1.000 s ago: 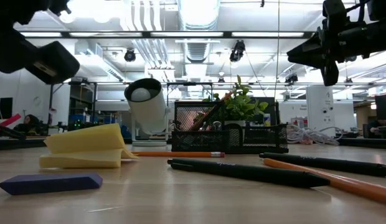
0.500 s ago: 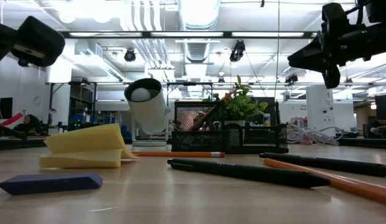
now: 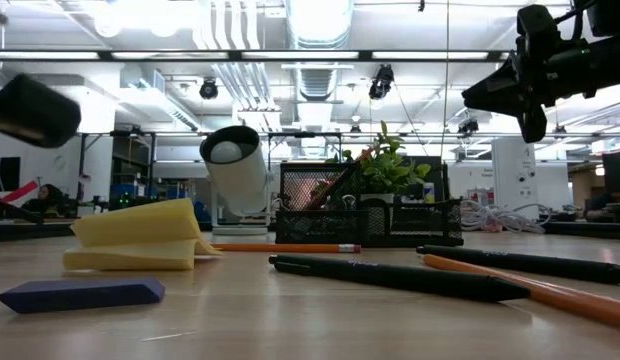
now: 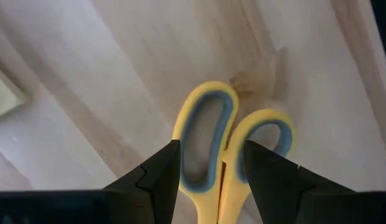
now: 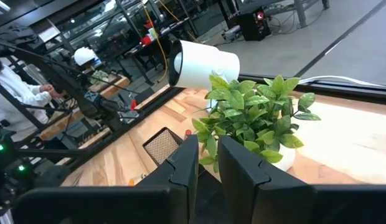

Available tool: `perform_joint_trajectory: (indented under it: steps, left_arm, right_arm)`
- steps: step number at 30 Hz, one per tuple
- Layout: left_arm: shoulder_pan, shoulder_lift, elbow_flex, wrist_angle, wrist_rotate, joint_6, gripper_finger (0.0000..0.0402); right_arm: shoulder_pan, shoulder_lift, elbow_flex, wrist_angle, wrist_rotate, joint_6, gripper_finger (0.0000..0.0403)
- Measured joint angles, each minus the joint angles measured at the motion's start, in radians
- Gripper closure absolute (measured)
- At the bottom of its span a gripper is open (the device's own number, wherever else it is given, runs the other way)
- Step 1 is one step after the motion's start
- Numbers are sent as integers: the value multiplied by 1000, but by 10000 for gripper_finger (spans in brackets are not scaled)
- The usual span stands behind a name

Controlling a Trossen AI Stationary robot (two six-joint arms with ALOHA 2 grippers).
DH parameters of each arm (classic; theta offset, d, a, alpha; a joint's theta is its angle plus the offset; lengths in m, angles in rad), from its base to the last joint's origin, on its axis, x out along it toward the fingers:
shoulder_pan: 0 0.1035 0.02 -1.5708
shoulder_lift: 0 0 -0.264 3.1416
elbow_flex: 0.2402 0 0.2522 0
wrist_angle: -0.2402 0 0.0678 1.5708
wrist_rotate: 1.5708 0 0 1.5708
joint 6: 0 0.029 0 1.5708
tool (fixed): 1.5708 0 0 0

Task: Pick and place office supplies into organizer
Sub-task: Put the yellow scissors into the black desk organizer

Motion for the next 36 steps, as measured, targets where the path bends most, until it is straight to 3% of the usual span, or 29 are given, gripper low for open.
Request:
perform_joint_trajectory:
  steps: [36]
  left_arm:
    - [-63, -5, -15, 13, -15, 15, 242]
  right_arm:
    - [0, 0, 0, 0, 0, -3, 351]
